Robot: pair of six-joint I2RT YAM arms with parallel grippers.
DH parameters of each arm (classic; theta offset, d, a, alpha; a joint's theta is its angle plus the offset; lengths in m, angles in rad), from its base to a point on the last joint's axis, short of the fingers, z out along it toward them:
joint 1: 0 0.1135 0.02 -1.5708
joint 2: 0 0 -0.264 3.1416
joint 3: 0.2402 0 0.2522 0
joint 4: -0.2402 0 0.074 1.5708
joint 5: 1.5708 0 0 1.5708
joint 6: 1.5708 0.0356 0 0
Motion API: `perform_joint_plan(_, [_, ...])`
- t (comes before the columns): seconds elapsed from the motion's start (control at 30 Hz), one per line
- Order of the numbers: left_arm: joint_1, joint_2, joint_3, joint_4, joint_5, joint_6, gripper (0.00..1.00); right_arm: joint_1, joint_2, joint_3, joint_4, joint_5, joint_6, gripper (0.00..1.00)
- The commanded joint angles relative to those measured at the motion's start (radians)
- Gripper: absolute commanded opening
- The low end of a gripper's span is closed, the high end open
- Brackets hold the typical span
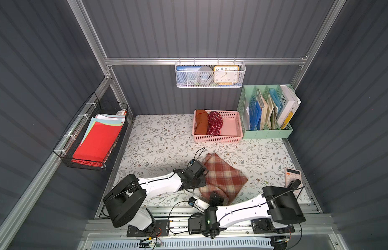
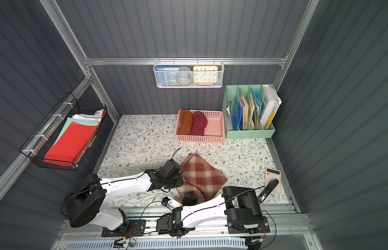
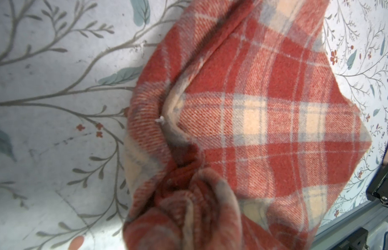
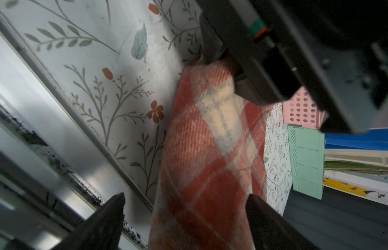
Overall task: Roll up the skirts
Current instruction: Roll the skirt at the center of the board.
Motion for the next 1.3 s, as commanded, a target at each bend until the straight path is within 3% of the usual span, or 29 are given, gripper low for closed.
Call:
perform_joint_plan(0.0, [0.004, -0.003, 0.023, -0.049, 0.054, 0.025, 0.00, -0.012, 0.085, 0.062, -0.098, 0.084, 0.047, 0.96])
perform_joint_plan(0.4, [0.005, -0.002, 0.038, -0.050, 0.069, 0.015, 0.00, -0.115, 0.274, 0.155, -0.306, 0.153, 0.280, 0.92])
perform_joint_plan(0.7, [0.005, -0.022, 0.039, -0.061, 0.063, 0.005, 0.00, -0.129, 0.336, 0.177, -0.355, 0.126, 0.377, 0.70])
perform_joint_plan(1.07, [0.004, -0.092, -0.014, -0.055, 0.058, -0.005, 0.00, -0.219, 0.337, 0.146, -0.384, 0.091, 0.464, 0.67])
perform_joint_plan(1.17, [0.005, -0.098, -0.031, -0.049, 0.060, -0.005, 0.00, -0.239, 0.321, 0.125, -0.353, 0.077, 0.439, 0.54])
perform_joint_plan(1.27, [0.005, -0.100, -0.048, -0.048, 0.076, -0.006, 0.00, -0.249, 0.303, 0.108, -0.324, 0.059, 0.413, 0.26])
